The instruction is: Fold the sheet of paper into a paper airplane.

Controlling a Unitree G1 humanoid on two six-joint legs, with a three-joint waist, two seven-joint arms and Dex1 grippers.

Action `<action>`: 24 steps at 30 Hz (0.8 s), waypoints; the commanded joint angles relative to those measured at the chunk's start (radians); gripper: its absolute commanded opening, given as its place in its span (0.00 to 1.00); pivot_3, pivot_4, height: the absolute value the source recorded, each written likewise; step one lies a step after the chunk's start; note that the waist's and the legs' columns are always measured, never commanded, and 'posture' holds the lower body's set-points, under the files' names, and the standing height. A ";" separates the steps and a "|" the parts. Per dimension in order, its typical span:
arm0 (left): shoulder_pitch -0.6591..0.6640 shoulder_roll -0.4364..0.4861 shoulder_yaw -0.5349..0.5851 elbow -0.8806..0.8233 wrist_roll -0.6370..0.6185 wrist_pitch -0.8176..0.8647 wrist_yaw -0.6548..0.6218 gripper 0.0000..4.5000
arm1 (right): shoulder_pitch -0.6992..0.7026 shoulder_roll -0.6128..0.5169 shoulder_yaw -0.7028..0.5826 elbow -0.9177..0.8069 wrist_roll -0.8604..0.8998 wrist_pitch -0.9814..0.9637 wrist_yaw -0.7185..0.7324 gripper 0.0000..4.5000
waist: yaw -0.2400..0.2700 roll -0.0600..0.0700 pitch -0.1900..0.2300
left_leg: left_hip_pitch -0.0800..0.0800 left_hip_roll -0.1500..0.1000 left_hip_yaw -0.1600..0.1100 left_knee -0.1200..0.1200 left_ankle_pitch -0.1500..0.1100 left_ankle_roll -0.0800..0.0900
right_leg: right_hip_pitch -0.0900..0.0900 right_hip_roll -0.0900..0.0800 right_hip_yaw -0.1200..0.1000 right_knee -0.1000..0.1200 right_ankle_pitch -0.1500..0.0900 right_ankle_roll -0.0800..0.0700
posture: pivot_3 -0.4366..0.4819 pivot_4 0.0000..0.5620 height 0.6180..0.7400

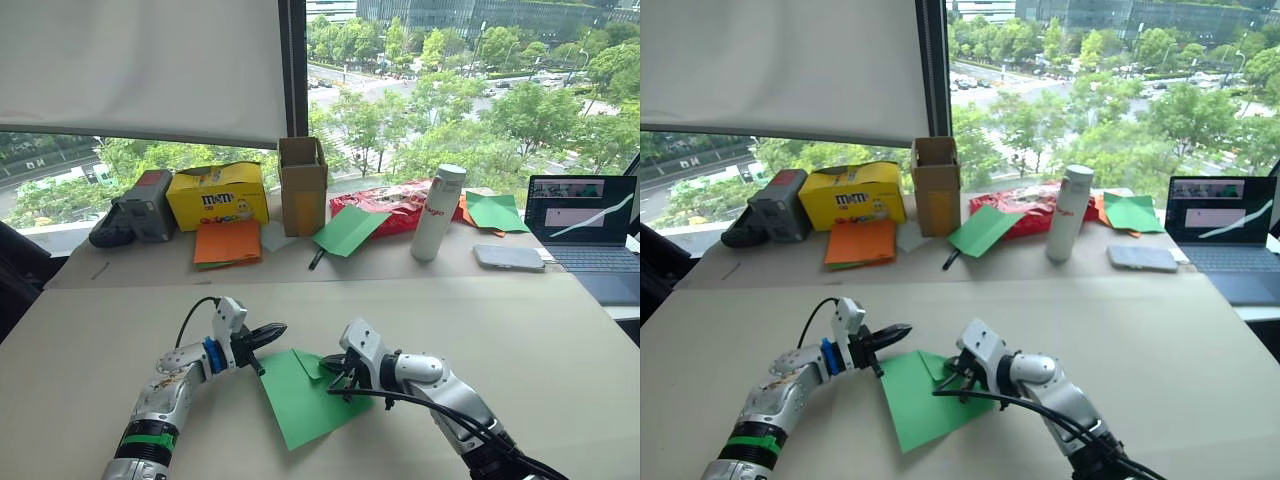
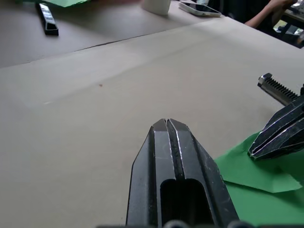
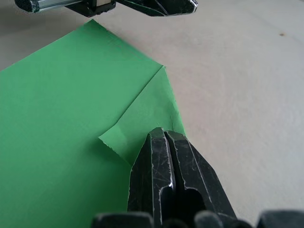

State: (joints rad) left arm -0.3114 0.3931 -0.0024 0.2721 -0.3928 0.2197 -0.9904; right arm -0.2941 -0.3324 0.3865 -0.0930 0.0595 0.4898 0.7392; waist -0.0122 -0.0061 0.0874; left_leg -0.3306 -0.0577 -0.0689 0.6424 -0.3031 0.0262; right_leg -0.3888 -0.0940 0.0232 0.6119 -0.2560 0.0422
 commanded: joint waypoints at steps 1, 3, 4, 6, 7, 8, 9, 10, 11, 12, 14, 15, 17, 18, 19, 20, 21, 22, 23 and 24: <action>0.003 -0.003 -0.046 -0.042 0.020 0.000 -0.029 0.00 | 0.028 -0.009 0.028 0.042 -0.020 0.040 -0.007 0.00 | 0.000 0.001 0.000 | 0.000 0.000 0.000 0.000 0.000 0.000 | 0.000 0.000 0.000 0.000 0.000 0.000 | 0.48 0.27 1.00; 0.012 0.010 -0.098 -0.029 0.077 -0.035 -0.044 0.00 | 0.028 -0.009 0.026 0.040 -0.020 0.042 -0.010 0.00 | 0.000 0.001 0.000 | 0.000 0.000 0.000 0.000 0.000 0.000 | 0.000 0.000 0.000 0.000 0.000 0.000 | 0.48 0.27 1.00; 0.016 0.014 -0.118 -0.019 0.101 -0.050 -0.048 0.00 | 0.027 -0.009 0.025 0.040 -0.020 0.042 -0.013 0.00 | 0.000 0.001 0.000 | 0.000 0.000 -0.001 0.000 0.000 0.000 | 0.000 0.001 0.000 0.000 0.000 0.000 | 0.48 0.27 1.00; 0.023 0.017 -0.135 -0.009 0.128 -0.058 -0.039 0.00 | 0.027 -0.009 0.022 0.040 -0.020 0.043 -0.017 0.00 | 0.000 0.001 0.000 | -0.001 0.000 -0.001 0.000 0.000 0.000 | 0.000 0.000 0.000 -0.001 0.000 0.000 | 0.48 0.27 1.00; 0.025 0.020 -0.143 0.000 0.145 -0.069 -0.033 0.00 | 0.026 -0.009 0.020 0.039 -0.020 0.044 -0.018 0.00 | 0.001 0.001 0.000 | -0.001 0.000 -0.001 0.000 0.000 0.000 | 0.000 0.000 -0.001 -0.001 0.000 0.000 | 0.48 0.27 1.00; 0.026 0.019 -0.146 0.014 0.158 -0.079 -0.025 0.00 | 0.026 -0.008 0.019 0.036 -0.019 0.045 -0.019 0.00 | 0.001 0.001 0.000 | 0.000 0.000 -0.001 0.000 0.000 0.000 | 0.000 0.000 -0.001 -0.001 0.000 0.000 | 0.48 0.27 1.00; 0.026 0.017 -0.150 0.033 0.170 -0.088 -0.018 0.00 | 0.025 -0.008 0.017 0.033 -0.019 0.045 -0.021 0.00 | 0.001 0.002 0.000 | 0.000 0.000 -0.001 0.000 0.000 0.000 | 0.000 0.000 -0.001 -0.001 0.000 0.000 | 0.48 0.27 1.00; 0.024 0.015 -0.154 0.049 0.182 -0.097 -0.011 0.00 | 0.024 -0.007 0.015 0.031 -0.017 0.046 -0.024 0.00 | 0.002 0.002 0.000 | 0.000 0.000 -0.001 0.000 0.000 0.000 | 0.000 0.000 -0.001 -0.001 0.000 0.000 | 0.48 0.27 1.00; 0.022 0.013 -0.159 0.059 0.193 -0.103 -0.004 0.00 | 0.021 -0.006 0.013 0.027 -0.016 0.047 -0.026 0.00 | 0.002 0.003 0.000 | 0.000 0.000 -0.001 0.000 0.000 0.000 | 0.000 0.000 -0.001 -0.001 0.000 0.000 | 0.48 0.27 1.00; 0.021 0.010 -0.163 0.063 0.199 -0.102 0.000 0.00 | 0.018 -0.005 0.012 0.024 -0.016 0.045 -0.028 0.00 | 0.003 0.003 0.000 | 0.000 0.000 -0.001 0.000 0.000 0.000 | 0.001 0.000 -0.001 -0.001 0.000 0.000 | 0.48 0.27 1.00; 0.021 0.005 -0.172 0.059 0.205 -0.097 0.005 0.00 | 0.003 0.003 0.001 0.015 -0.008 0.049 -0.033 0.00 | 0.005 0.003 0.000 | 0.000 0.000 -0.002 0.000 0.000 0.000 | 0.001 0.000 -0.002 -0.001 0.000 0.000 | 0.48 0.27 1.00; 0.023 0.004 -0.175 0.056 0.207 -0.093 0.006 0.00 | -0.007 0.008 -0.005 0.012 -0.003 0.052 -0.036 0.00 | 0.006 0.004 0.000 | 0.000 0.000 -0.002 0.000 0.000 0.000 | 0.001 0.000 -0.002 -0.001 0.000 0.000 | 0.48 0.27 1.00; 0.027 0.003 -0.180 0.050 0.209 -0.089 0.005 0.00 | -0.026 0.014 -0.016 0.014 -0.002 0.054 -0.044 0.00 | 0.007 0.004 0.000 | 0.000 0.000 -0.002 0.000 0.000 0.000 | 0.001 0.000 -0.002 -0.001 0.000 0.000 | 0.48 0.27 1.00; 0.031 0.005 -0.181 0.048 0.212 -0.090 0.004 0.00 | -0.042 0.020 -0.023 0.019 -0.001 0.056 -0.048 0.00 | 0.008 0.004 0.000 | 0.000 -0.001 -0.002 0.000 0.000 0.000 | 0.001 0.000 -0.002 -0.001 0.000 0.000 | 0.48 0.27 1.00; 0.034 0.006 -0.182 0.046 0.213 -0.090 0.004 0.00 | -0.054 0.023 -0.027 0.025 -0.004 0.056 -0.051 0.00 | 0.008 0.005 0.000 | 0.000 -0.001 -0.002 0.000 0.000 0.000 | 0.001 0.000 -0.003 0.000 0.000 0.000 | 0.48 0.27 1.00; 0.037 0.007 -0.182 0.045 0.216 -0.091 0.003 0.00 | -0.067 0.021 -0.021 0.034 -0.012 0.051 -0.050 0.00 | 0.009 0.005 0.000 | 0.000 -0.001 -0.002 0.000 0.000 0.000 | 0.001 0.000 -0.003 0.000 0.000 0.000 | 0.48 0.27 1.00; 0.040 0.008 -0.182 0.044 0.217 -0.091 0.003 0.00 | -0.074 0.024 -0.018 0.043 -0.014 0.050 -0.050 0.00 | 0.009 0.005 0.000 | 0.000 -0.001 -0.002 0.000 0.000 0.000 | 0.001 0.000 -0.003 0.000 0.000 0.000 | 0.48 0.27 1.00; 0.041 0.008 -0.182 0.043 0.218 -0.090 0.004 0.00 | -0.077 0.030 -0.015 0.053 -0.013 0.049 -0.051 0.00 | 0.010 0.005 0.000 | 0.000 -0.002 -0.002 0.000 0.000 0.000 | 0.000 0.000 -0.003 0.000 0.000 0.000 | 0.48 0.27 1.00; 0.042 0.008 -0.182 0.043 0.218 -0.090 0.005 0.00 | -0.079 0.033 -0.008 0.062 -0.015 0.046 -0.050 0.00 | 0.010 0.005 0.000 | -0.001 -0.002 -0.002 0.000 0.000 0.000 | 0.000 -0.001 -0.003 0.000 0.000 0.000 | 0.48 0.27 1.00; 0.042 0.008 -0.182 0.042 0.219 -0.089 0.006 0.00 | -0.079 0.034 0.001 0.071 -0.021 0.041 -0.051 0.00 | 0.010 0.005 0.000 | -0.001 -0.002 -0.002 0.000 0.000 0.000 | 0.000 -0.001 -0.003 0.000 0.000 0.000 | 0.48 0.27 1.00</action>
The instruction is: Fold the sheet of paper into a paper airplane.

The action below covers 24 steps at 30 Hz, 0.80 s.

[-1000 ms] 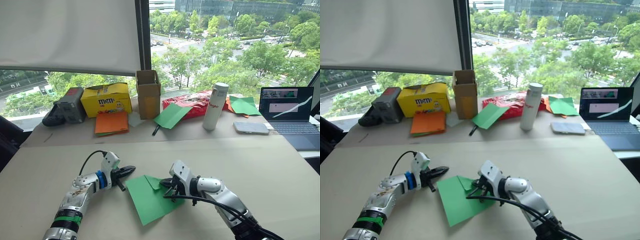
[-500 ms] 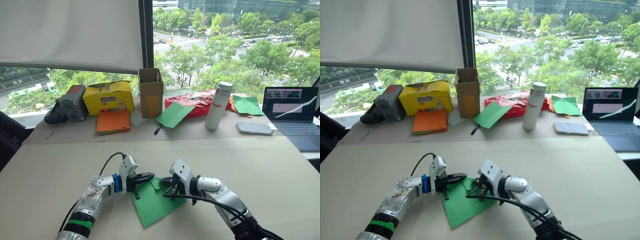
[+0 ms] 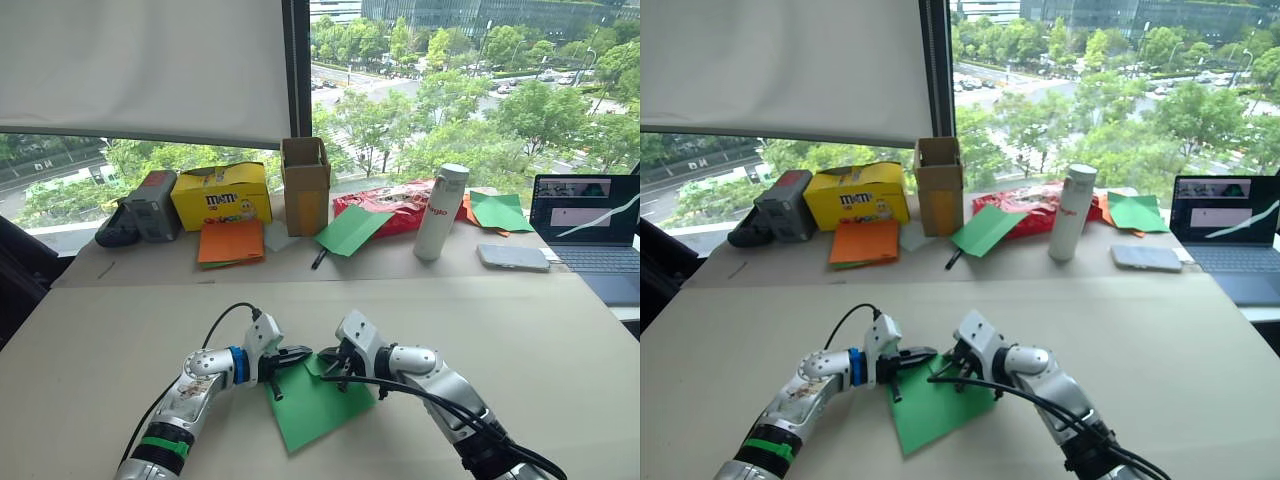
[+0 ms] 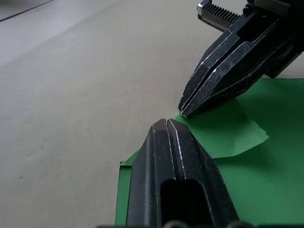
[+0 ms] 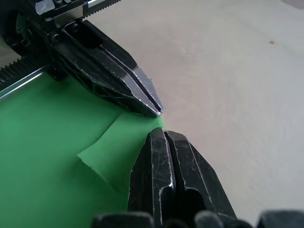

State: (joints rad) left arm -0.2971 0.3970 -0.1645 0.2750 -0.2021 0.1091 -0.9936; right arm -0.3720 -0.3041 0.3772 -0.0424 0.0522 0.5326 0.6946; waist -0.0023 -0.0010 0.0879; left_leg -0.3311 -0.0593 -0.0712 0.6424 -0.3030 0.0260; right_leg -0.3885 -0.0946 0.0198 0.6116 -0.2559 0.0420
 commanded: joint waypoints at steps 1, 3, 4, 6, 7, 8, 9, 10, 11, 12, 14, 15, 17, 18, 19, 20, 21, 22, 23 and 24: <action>0.026 0.004 -0.020 0.039 0.028 0.023 0.010 0.00 | 0.000 0.008 0.013 0.027 -0.016 -0.001 -0.010 0.00 | 0.000 0.000 0.000 | 0.000 0.000 0.000 0.000 0.000 0.000 | 0.000 0.000 0.000 0.000 0.000 0.000 | 0.48 0.27 1.00; 0.026 0.003 -0.019 0.038 0.028 0.025 0.012 0.00 | 0.006 0.005 0.018 0.034 -0.021 -0.007 -0.011 0.00 | 0.000 0.000 0.000 | 0.000 0.000 0.000 0.000 0.000 0.000 | 0.000 0.000 0.000 0.000 0.000 0.000 | 0.48 0.27 1.00; 0.026 0.003 -0.019 0.037 0.028 0.025 0.012 0.00 | 0.011 0.002 0.017 0.034 -0.021 -0.006 -0.011 0.00 | 0.000 0.000 0.000 | 0.000 0.000 -0.001 0.000 0.000 0.000 | 0.000 0.000 0.000 0.000 0.000 0.000 | 0.48 0.27 1.00; 0.027 0.003 -0.019 0.035 0.028 0.025 0.012 0.00 | 0.027 -0.012 0.011 0.025 -0.018 -0.007 -0.010 0.00 | 0.000 0.001 0.000 | 0.000 0.000 -0.001 0.000 0.000 0.000 | 0.000 0.000 0.000 0.000 0.000 0.000 | 0.48 0.27 1.00; 0.027 0.004 -0.020 0.035 0.029 0.025 0.012 0.00 | 0.035 -0.021 0.006 0.020 -0.017 -0.009 -0.008 0.00 | 0.000 0.001 0.000 | 0.000 0.000 -0.001 0.000 0.000 0.000 | 0.000 0.000 0.000 0.000 0.000 0.000 | 0.48 0.27 1.00; 0.026 0.004 -0.020 0.037 0.029 0.024 0.012 0.00 | 0.045 -0.030 0.001 0.013 -0.015 -0.012 -0.006 0.00 | 0.001 0.001 0.000 | 0.000 0.000 -0.001 0.000 0.000 0.000 | 0.000 0.000 -0.001 0.000 0.000 0.000 | 0.48 0.27 1.00; 0.024 0.004 -0.021 0.039 0.029 0.024 0.011 0.00 | 0.059 -0.040 -0.006 0.001 -0.011 -0.013 -0.004 0.00 | 0.002 0.001 0.000 | 0.000 0.000 -0.001 0.000 0.000 0.000 | 0.000 0.000 -0.001 0.000 0.000 0.000 | 0.48 0.27 1.00; 0.022 0.005 -0.021 0.041 0.029 0.023 0.010 0.00 | 0.068 -0.047 -0.011 -0.007 -0.009 -0.013 -0.003 0.00 | 0.003 0.001 0.000 | 0.000 0.000 -0.001 0.000 0.000 0.000 | 0.000 0.000 -0.001 -0.001 0.000 0.000 | 0.48 0.27 1.00; 0.021 0.005 -0.022 0.044 0.029 0.022 0.009 0.00 | 0.080 -0.056 -0.018 -0.014 -0.005 -0.011 -0.002 0.00 | 0.003 0.001 0.000 | 0.000 0.000 -0.001 0.000 0.000 0.001 | 0.000 0.000 -0.002 -0.001 0.000 0.000 | 0.48 0.27 1.00; 0.020 0.006 -0.022 0.046 0.029 0.020 0.008 0.00 | 0.088 -0.061 -0.022 -0.019 -0.003 -0.009 -0.002 0.00 | 0.004 0.001 0.000 | 0.000 0.000 -0.001 0.000 0.000 0.001 | 0.000 -0.001 -0.002 -0.001 0.000 0.000 | 0.48 0.27 1.00; 0.015 0.006 -0.023 0.053 0.029 0.017 0.007 0.00 | 0.103 -0.070 -0.034 -0.024 0.003 -0.008 -0.004 0.00 | 0.005 0.001 0.000 | 0.000 0.000 -0.001 0.000 0.000 0.001 | 0.000 -0.001 -0.002 -0.001 0.000 0.000 | 0.48 0.27 1.00; 0.011 0.006 -0.022 0.056 0.029 0.017 0.006 0.00 | 0.118 -0.083 -0.043 -0.030 0.004 -0.013 -0.002 0.00 | 0.005 0.001 0.000 | 0.000 0.000 -0.001 0.000 0.000 0.001 | 0.001 -0.001 -0.002 -0.001 0.000 0.000 | 0.48 0.27 1.00; 0.006 0.006 -0.023 0.061 0.029 0.015 0.004 0.00 | 0.145 -0.103 -0.058 -0.040 0.006 -0.017 0.002 0.00 | 0.009 0.001 0.000 | 0.000 0.000 -0.001 0.000 0.000 0.001 | 0.001 -0.001 -0.002 -0.001 0.000 0.000 | 0.48 0.27 1.00; 0.005 0.007 -0.023 0.063 0.029 0.014 0.003 0.00 | 0.156 -0.113 -0.062 -0.043 0.006 -0.019 0.003 0.00 | 0.011 0.001 0.000 | 0.000 0.000 -0.001 0.000 0.000 0.001 | 0.001 -0.001 -0.002 -0.001 0.000 0.000 | 0.48 0.27 1.00; 0.004 0.007 -0.023 0.065 0.028 0.013 0.002 0.00 | 0.167 -0.120 -0.067 -0.045 0.009 -0.018 0.006 0.00 | 0.011 0.001 0.000 | 0.000 0.000 -0.002 0.000 0.000 0.001 | 0.001 -0.001 -0.002 -0.001 0.000 0.000 | 0.48 0.27 1.00; 0.002 0.007 -0.023 0.068 0.028 0.012 0.001 0.00 | 0.178 -0.126 -0.075 -0.046 0.014 -0.018 0.008 0.00 | 0.011 0.000 0.000 | 0.000 0.000 -0.002 0.000 0.000 0.001 | 0.001 -0.001 -0.002 -0.001 0.000 0.000 | 0.48 0.27 1.00; 0.000 0.007 -0.023 0.071 0.029 0.010 0.001 0.00 | 0.187 -0.131 -0.084 -0.045 0.019 -0.017 0.010 0.00 | 0.012 0.000 0.000 | 0.000 0.000 -0.002 0.000 0.000 0.001 | 0.001 0.000 -0.002 -0.001 0.000 0.000 | 0.48 0.27 1.00; -0.001 0.007 -0.023 0.073 0.028 0.010 0.000 0.00 | 0.194 -0.135 -0.095 -0.045 0.027 -0.013 0.013 0.00 | 0.012 0.000 0.000 | 0.000 0.000 -0.002 0.000 0.000 0.001 | 0.001 0.000 -0.002 -0.001 0.000 0.000 | 0.48 0.27 1.00; -0.003 0.008 -0.023 0.075 0.028 0.009 0.000 0.00 | 0.198 -0.138 -0.101 -0.045 0.033 -0.010 0.015 0.00 | 0.013 0.000 0.000 | 0.000 0.000 -0.002 0.000 0.000 0.001 | 0.001 0.000 -0.002 -0.001 0.000 0.000 | 0.48 0.27 1.00; -0.003 0.008 -0.023 0.077 0.028 0.009 0.000 0.00 | 0.201 -0.141 -0.107 -0.046 0.039 -0.009 0.015 0.00 | 0.013 0.000 0.000 | 0.000 0.000 -0.002 0.000 0.000 0.001 | 0.002 0.000 -0.002 -0.001 0.000 0.000 | 0.48 0.27 1.00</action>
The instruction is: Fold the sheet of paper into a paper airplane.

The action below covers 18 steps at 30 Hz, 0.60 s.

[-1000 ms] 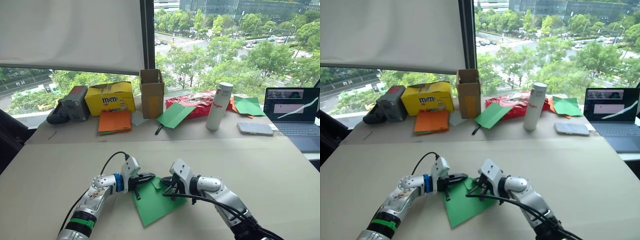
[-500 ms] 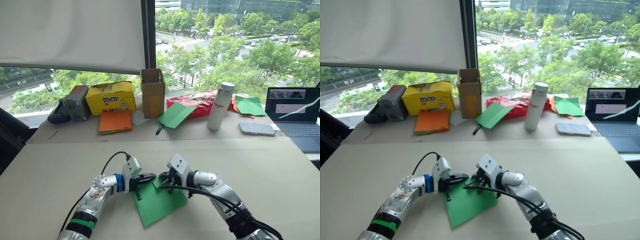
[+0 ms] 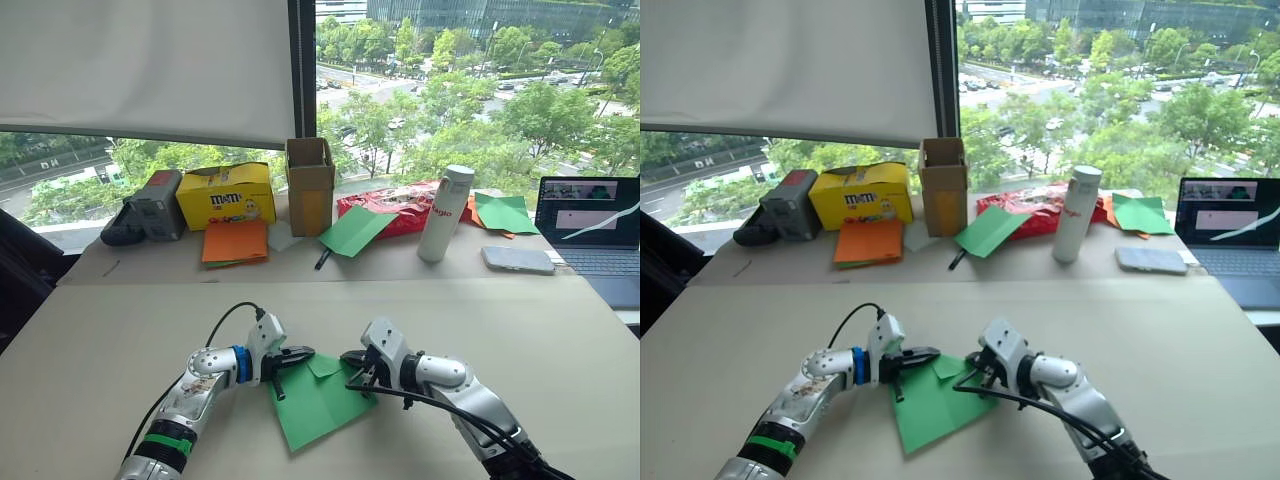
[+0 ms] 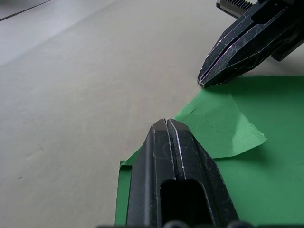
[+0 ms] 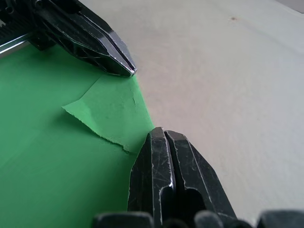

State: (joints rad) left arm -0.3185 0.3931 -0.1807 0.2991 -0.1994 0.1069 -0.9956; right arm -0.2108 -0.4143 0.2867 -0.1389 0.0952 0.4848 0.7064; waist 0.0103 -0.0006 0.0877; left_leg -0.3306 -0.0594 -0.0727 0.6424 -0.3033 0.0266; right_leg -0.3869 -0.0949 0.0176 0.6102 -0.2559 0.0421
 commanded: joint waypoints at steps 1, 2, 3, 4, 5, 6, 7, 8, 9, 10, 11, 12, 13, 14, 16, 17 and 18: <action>0.017 0.011 -0.006 0.054 0.025 0.010 0.002 0.00 | 0.043 -0.035 -0.023 0.047 0.003 0.039 0.006 0.00 | 0.000 0.000 0.000 | 0.000 0.000 0.000 0.000 0.000 0.000 | 0.000 0.000 0.000 0.000 0.000 0.000 | 0.48 0.27 1.00; 0.016 0.011 -0.006 0.055 0.025 0.010 0.002 0.00 | 0.047 -0.038 -0.032 0.039 0.013 0.041 0.009 0.00 | 0.001 0.000 0.000 | 0.000 0.000 0.000 0.000 0.000 0.000 | 0.000 0.000 0.000 0.000 0.000 0.000 | 0.48 0.27 1.00; 0.015 0.011 -0.005 0.057 0.024 0.010 0.001 0.00 | 0.048 -0.039 -0.039 0.034 0.019 0.042 0.011 0.00 | 0.001 0.000 0.000 | 0.000 0.000 0.000 0.000 0.000 0.000 | 0.000 0.000 0.000 0.000 0.000 0.000 | 0.48 0.27 1.00; 0.015 0.010 -0.004 0.057 0.022 0.011 0.001 0.00 | 0.048 -0.036 -0.051 0.025 0.033 0.046 0.012 0.00 | 0.001 0.000 0.000 | 0.000 0.000 0.000 0.000 0.000 0.000 | 0.000 0.000 0.000 0.000 0.000 0.000 | 0.48 0.27 1.00; 0.015 0.009 0.000 0.052 0.017 0.017 0.002 0.00 | 0.040 -0.033 -0.069 0.006 0.054 0.054 0.013 0.00 | 0.001 0.000 0.000 | 0.000 0.000 0.000 0.000 0.000 0.000 | 0.000 0.000 0.000 0.000 0.000 0.000 | 0.48 0.27 1.00; 0.015 0.009 0.003 0.047 0.013 0.021 0.002 0.00 | 0.031 -0.033 -0.083 -0.013 0.071 0.060 0.016 0.00 | 0.001 -0.001 0.000 | 0.000 0.000 0.000 0.000 0.000 0.000 | 0.000 0.000 0.000 0.000 0.000 0.000 | 0.48 0.27 1.00; 0.016 0.008 0.007 0.041 0.006 0.024 0.000 0.00 | 0.021 -0.035 -0.097 -0.033 0.087 0.066 0.019 0.00 | 0.001 -0.001 0.001 | -0.001 0.000 0.000 0.000 0.000 0.000 | 0.000 0.000 0.000 0.000 0.000 0.000 | 0.48 0.27 1.00; 0.016 0.006 0.014 0.034 -0.004 0.028 -0.003 0.00 | 0.009 -0.041 -0.107 -0.048 0.096 0.070 0.021 0.00 | 0.001 -0.001 0.001 | -0.002 0.000 0.000 0.000 0.000 0.000 | 0.000 0.000 0.000 0.000 0.000 0.000 | 0.48 0.27 1.00; 0.014 0.006 0.022 0.024 -0.016 0.035 -0.006 0.00 | -0.006 -0.057 -0.106 -0.060 0.085 0.058 0.024 0.00 | 0.001 0.000 0.001 | -0.002 0.000 0.000 0.000 0.000 0.000 | -0.001 0.000 0.000 0.000 0.000 0.000 | 0.48 0.27 1.00; 0.012 0.008 0.030 0.008 -0.030 0.043 -0.013 0.00 | -0.020 -0.070 -0.106 -0.072 0.082 0.055 0.030 0.00 | 0.000 0.000 0.002 | -0.002 0.000 0.000 0.000 0.000 0.000 | -0.001 0.000 0.000 0.000 0.000 0.000 | 0.48 0.27 1.00; 0.009 0.010 0.039 -0.012 -0.048 0.054 -0.021 0.00 | -0.035 -0.077 -0.109 -0.082 0.088 0.058 0.032 0.00 | -0.001 0.000 0.003 | -0.003 0.000 0.000 0.000 0.000 0.000 | -0.001 0.000 0.000 0.000 0.000 0.000 | 0.48 0.27 1.00; 0.004 0.012 0.054 -0.035 -0.072 0.073 -0.026 0.00 | -0.051 -0.083 -0.112 -0.091 0.094 0.062 0.033 0.00 | -0.001 -0.001 0.003 | -0.004 0.000 0.000 0.000 0.000 -0.001 | -0.002 0.000 0.000 0.000 0.000 0.000 | 0.48 0.27 1.00; -0.005 0.016 0.073 -0.061 -0.098 0.095 -0.029 0.00 | -0.072 -0.088 -0.116 -0.097 0.102 0.068 0.037 0.00 | -0.002 -0.001 0.004 | -0.005 0.000 0.000 0.001 0.001 -0.001 | -0.003 0.001 0.000 0.000 0.000 0.000 | 0.48 0.27 1.00; -0.014 0.024 0.092 -0.085 -0.122 0.115 -0.033 0.00 | -0.093 -0.090 -0.122 -0.101 0.113 0.076 0.041 0.00 | -0.005 -0.002 0.006 | -0.006 0.000 0.000 0.000 0.001 -0.001 | -0.004 0.001 0.000 0.000 0.000 0.000 | 0.48 0.27 1.00; -0.038 0.044 0.153 -0.132 -0.188 0.180 -0.027 0.00 | -0.138 -0.093 -0.131 -0.106 0.135 0.100 0.061 0.00 | -0.009 -0.003 0.008 | -0.007 0.001 0.000 0.000 0.001 -0.002 | -0.006 0.001 0.000 0.001 0.000 0.000 | 0.48 0.27 1.00; -0.046 0.054 0.178 -0.150 -0.212 0.210 -0.021 0.00 | -0.154 -0.095 -0.131 -0.106 0.143 0.108 0.071 0.00 | -0.010 -0.005 0.009 | -0.008 0.001 0.000 0.000 0.002 -0.002 | -0.007 0.002 0.000 0.001 0.000 0.000 | 0.48 0.27 1.00; -0.056 0.074 0.215 -0.180 -0.249 0.261 -0.010 0.00 | -0.174 -0.099 -0.129 -0.106 0.156 0.117 0.089 0.00 | -0.011 -0.006 0.010 | -0.008 0.001 -0.001 0.000 0.002 -0.003 | -0.007 0.002 0.000 0.001 0.000 -0.001 | 0.48 0.27 1.00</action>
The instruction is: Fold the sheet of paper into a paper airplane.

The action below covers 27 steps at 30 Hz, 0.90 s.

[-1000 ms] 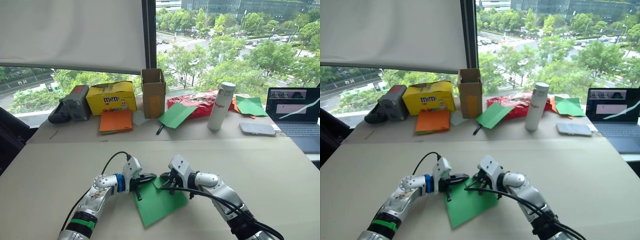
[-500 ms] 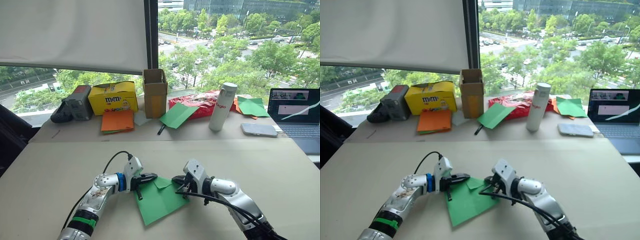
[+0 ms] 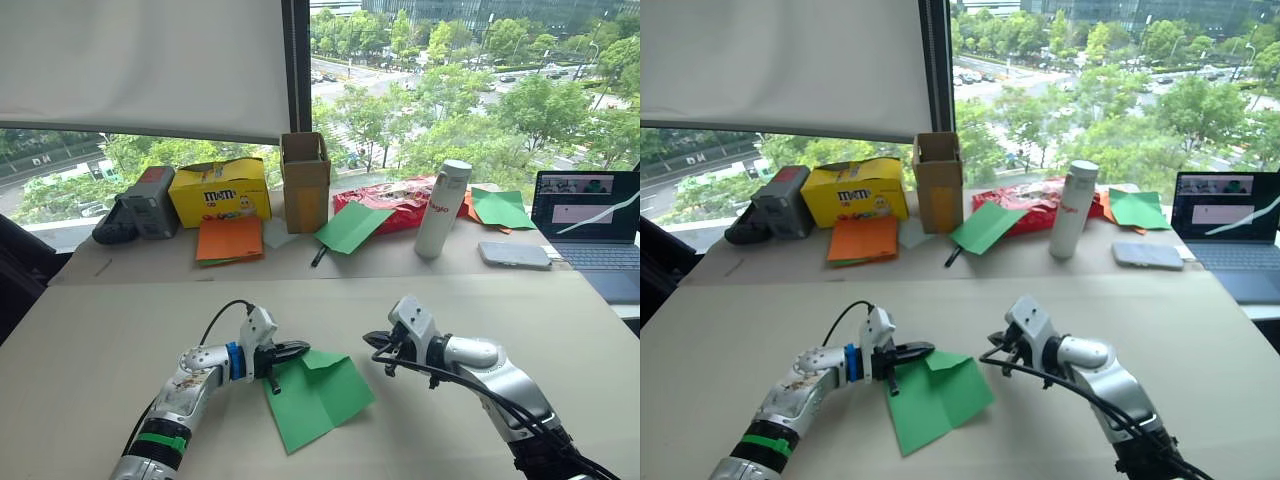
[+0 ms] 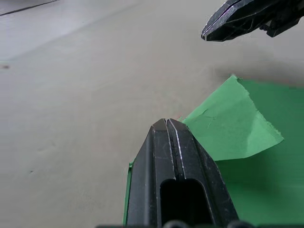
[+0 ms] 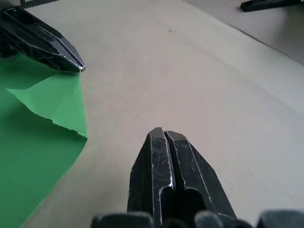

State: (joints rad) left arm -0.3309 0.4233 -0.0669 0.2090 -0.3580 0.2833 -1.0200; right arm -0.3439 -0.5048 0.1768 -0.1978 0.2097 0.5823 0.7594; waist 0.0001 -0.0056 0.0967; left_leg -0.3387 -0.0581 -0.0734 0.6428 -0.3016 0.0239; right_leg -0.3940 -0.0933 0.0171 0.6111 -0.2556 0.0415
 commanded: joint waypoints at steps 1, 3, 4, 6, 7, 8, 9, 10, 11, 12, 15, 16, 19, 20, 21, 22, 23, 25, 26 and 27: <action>-0.048 0.066 0.134 -0.118 -0.125 0.137 0.024 0.00 | -0.057 -0.013 -0.014 -0.046 0.054 0.026 0.054 0.00 | -0.002 -0.002 0.001 | 0.000 0.000 0.000 0.000 0.000 0.000 | 0.000 0.000 0.000 0.000 0.000 0.000 | 0.48 0.27 1.00; -0.041 0.115 0.186 -0.165 -0.171 0.223 0.040 0.00 | -0.085 -0.020 0.001 -0.044 0.067 0.041 0.088 0.00 | -0.004 -0.002 0.001 | 0.000 0.000 -0.001 0.000 0.000 0.000 | 0.000 0.000 -0.001 0.000 0.000 0.000 | 0.48 0.27 1.00; -0.023 0.143 0.210 -0.188 -0.190 0.260 0.046 0.00 | -0.096 -0.028 0.017 -0.044 0.066 0.043 0.107 0.00 | -0.005 -0.001 0.001 | 0.000 0.000 -0.001 0.000 0.000 0.000 | 0.000 0.000 0.000 0.000 0.000 0.000 | 0.48 0.27 1.00; 0.029 0.197 0.262 -0.232 -0.244 0.363 0.059 0.00 | -0.113 -0.044 0.049 -0.044 0.066 0.048 0.146 0.00 | -0.010 -0.001 0.002 | 0.001 0.000 -0.001 0.000 0.000 0.000 | 0.001 0.000 0.000 0.000 0.000 0.000 | 0.48 0.27 1.00; 0.054 0.219 0.278 -0.253 -0.265 0.410 0.066 0.00 | -0.119 -0.050 0.060 -0.044 0.067 0.049 0.161 0.00 | -0.012 0.000 0.002 | 0.001 0.000 -0.001 0.000 0.000 0.000 | 0.001 -0.001 0.000 0.000 0.000 0.000 | 0.48 0.27 1.00; 0.079 0.231 0.290 -0.272 -0.274 0.431 0.073 0.06 | -0.121 -0.054 0.066 -0.049 0.071 0.054 0.171 0.00 | -0.013 0.000 0.002 | 0.001 0.000 -0.001 -0.001 0.000 0.001 | 0.001 -0.001 0.000 0.000 0.000 0.000 | 0.48 0.27 1.00; 0.116 0.244 0.314 -0.296 -0.294 0.468 0.088 0.12 | -0.126 -0.063 0.076 -0.057 0.074 0.055 0.190 0.00 | -0.013 0.000 0.002 | 0.001 0.000 -0.001 -0.001 -0.001 0.001 | 0.001 -0.001 0.000 0.000 0.000 0.000 | 0.48 0.27 1.00; 0.154 0.256 0.340 -0.324 -0.315 0.514 0.109 0.17 | -0.132 -0.071 0.082 -0.065 0.083 0.066 0.210 0.00 | -0.012 0.000 0.003 | 0.001 0.000 -0.001 -0.001 -0.001 0.001 | 0.001 -0.001 0.000 0.000 0.000 0.000 | 0.48 0.27 1.00; 0.186 0.268 0.358 -0.347 -0.332 0.553 0.125 0.27 | -0.135 -0.077 0.086 -0.073 0.090 0.075 0.225 0.00 | -0.012 0.000 0.004 | 0.001 0.000 -0.001 -0.001 -0.001 0.001 | 0.001 -0.001 0.000 0.000 0.000 0.000 | 0.48 0.27 1.00; 0.220 0.282 0.369 -0.374 -0.346 0.600 0.145 0.33 | -0.140 -0.085 0.091 -0.079 0.095 0.083 0.242 0.00 | -0.010 0.000 0.004 | 0.001 0.001 -0.001 -0.001 -0.001 0.001 | 0.000 -0.002 0.000 -0.001 0.000 0.000 | 0.48 0.27 1.00; 0.300 0.295 0.399 -0.453 -0.403 0.715 0.199 0.55 | -0.150 -0.093 0.094 -0.088 0.111 0.103 0.266 0.00 | -0.008 0.000 0.005 | 0.001 0.001 -0.002 -0.001 -0.001 0.001 | 0.001 -0.005 0.000 -0.001 0.000 -0.001 | 0.48 0.27 1.00; 0.319 0.284 0.402 -0.472 -0.408 0.737 0.232 0.63 | -0.153 -0.090 0.094 -0.088 0.118 0.108 0.269 0.06 | -0.005 0.000 0.006 | 0.001 0.001 -0.002 -0.002 -0.001 0.001 | 0.000 -0.005 0.000 -0.001 0.000 -0.001 | 0.48 0.27 1.00; 0.339 0.236 0.408 -0.497 -0.416 0.789 0.330 0.85 | -0.159 -0.084 0.113 -0.086 0.111 0.100 0.276 0.28 | 0.004 0.001 0.006 | 0.001 0.000 -0.003 -0.002 -0.001 0.001 | 0.000 -0.007 0.000 -0.002 0.001 -0.001 | 0.48 0.27 1.00; 0.336 0.217 0.421 -0.500 -0.445 0.819 0.349 0.91 | -0.158 -0.083 0.122 -0.087 0.107 0.098 0.279 0.34 | 0.007 0.000 0.006 | 0.001 0.000 -0.003 -0.002 -0.001 0.001 | 0.000 -0.007 0.000 -0.002 0.001 -0.001 | 0.48 0.27 1.00; 0.331 0.194 0.434 -0.510 -0.482 0.851 0.365 0.92 | -0.156 -0.082 0.132 -0.087 0.096 0.086 0.277 0.43 | 0.009 0.000 0.006 | 0.001 0.000 -0.003 -0.002 -0.001 0.001 | 0.000 -0.007 0.000 -0.002 0.001 -0.001 | 0.48 0.27 1.00; 0.326 0.173 0.447 -0.518 -0.518 0.880 0.379 0.92 | -0.155 -0.080 0.140 -0.086 0.083 0.070 0.270 0.52 | 0.010 0.000 0.006 | 0.001 0.000 -0.003 -0.002 -0.001 0.000 | 0.000 -0.007 0.000 -0.001 0.001 -0.001 | 0.48 0.27 1.00; 0.322 0.159 0.454 -0.527 -0.543 0.904 0.394 0.92 | -0.155 -0.075 0.141 -0.084 0.073 0.056 0.257 0.58 | 0.011 0.000 0.006 | 0.001 0.000 -0.003 -0.002 -0.001 0.000 | 0.000 -0.007 0.000 -0.001 0.001 -0.001 | 0.48 0.27 1.00; 0.318 0.146 0.458 -0.541 -0.573 0.934 0.419 0.92 | -0.157 -0.066 0.136 -0.087 0.079 0.064 0.244 0.73 | 0.010 -0.001 0.006 | 0.001 0.000 -0.003 -0.002 0.000 0.000 | -0.001 -0.007 0.000 -0.001 0.001 -0.001 | 0.48 0.27 1.00; 0.315 0.143 0.459 -0.544 -0.580 0.944 0.434 0.92 | -0.158 -0.067 0.135 -0.090 0.082 0.069 0.244 0.73 | 0.010 -0.001 0.006 | 0.001 0.000 -0.003 -0.002 0.000 -0.001 | 0.000 -0.007 0.000 -0.001 0.001 -0.001 | 0.48 0.27 1.00; 0.310 0.136 0.464 -0.542 -0.592 0.956 0.451 0.92 | -0.158 -0.070 0.135 -0.094 0.084 0.073 0.246 0.73 | 0.010 -0.001 0.006 | 0.001 -0.001 -0.003 -0.002 0.001 -0.002 | 0.000 -0.007 0.000 -0.001 0.001 -0.002 | 0.48 0.27 1.00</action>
State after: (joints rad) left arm -0.0072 0.5583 0.3671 -0.3065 -0.9160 1.2196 -0.5931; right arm -0.4912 -0.5701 0.3336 -0.2529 0.2858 0.6664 1.0058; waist 0.0101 -0.0061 0.1028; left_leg -0.3381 -0.0586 -0.0766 0.6412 -0.3007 0.0215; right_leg -0.3942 -0.1005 0.0172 0.6100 -0.2547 0.0400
